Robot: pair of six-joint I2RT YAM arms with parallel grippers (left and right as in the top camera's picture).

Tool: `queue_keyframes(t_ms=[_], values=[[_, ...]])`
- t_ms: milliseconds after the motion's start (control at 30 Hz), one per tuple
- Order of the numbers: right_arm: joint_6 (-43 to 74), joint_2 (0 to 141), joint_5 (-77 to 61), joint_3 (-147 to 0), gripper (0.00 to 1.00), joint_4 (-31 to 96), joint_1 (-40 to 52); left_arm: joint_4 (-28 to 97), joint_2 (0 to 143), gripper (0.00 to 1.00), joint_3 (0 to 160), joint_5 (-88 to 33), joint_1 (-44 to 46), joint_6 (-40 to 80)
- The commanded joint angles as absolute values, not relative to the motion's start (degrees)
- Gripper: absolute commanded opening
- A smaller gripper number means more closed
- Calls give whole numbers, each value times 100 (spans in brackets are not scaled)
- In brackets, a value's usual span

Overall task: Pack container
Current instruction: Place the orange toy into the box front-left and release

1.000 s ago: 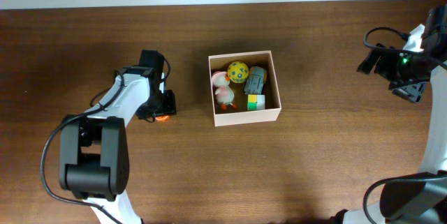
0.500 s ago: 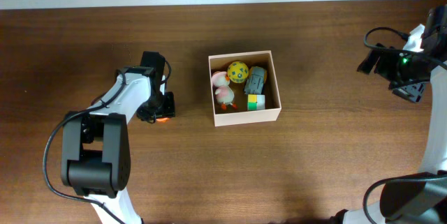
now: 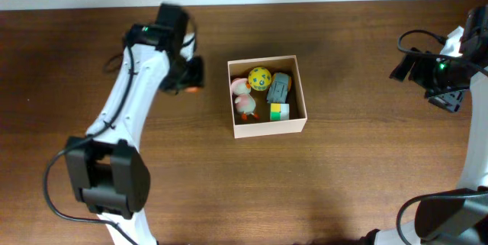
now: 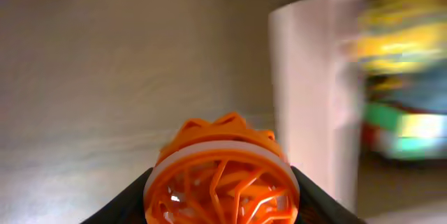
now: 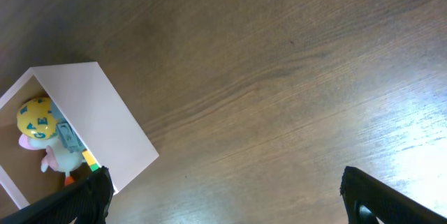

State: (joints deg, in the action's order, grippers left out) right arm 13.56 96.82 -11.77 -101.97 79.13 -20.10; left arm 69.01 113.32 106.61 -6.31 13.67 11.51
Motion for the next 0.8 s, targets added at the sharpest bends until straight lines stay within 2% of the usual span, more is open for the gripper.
queue_keyframes(t_ms=[0,267,433,467,567,700,767], values=[[1398,9692,-1223,-10178,99,7909,-2027,6982,11118,46,11113,-904,1973,1061],[1398,9692,-1223,-10178,99,7909,-2027,6578,11568,47,10790,-473,3098,1505],[1398,9692,-1223,-10178,99,7907,-2027,6248,12171,48,10685,-471,3566,1579],[1398,9692,-1223,-10178,99,7909,-2029,6206,12267,51,10685,-467,3627,1575],[1398,9692,-1223,-10178,99,7909,-2027,6189,12484,52,10685,-471,3763,1579],[1398,9692,-1223,-10178,99,7909,-2027,6248,12475,71,10781,-469,3798,1579],[1398,9692,-1223,-10178,99,7909,-2027,6396,12436,96,10982,-469,3739,1579]])
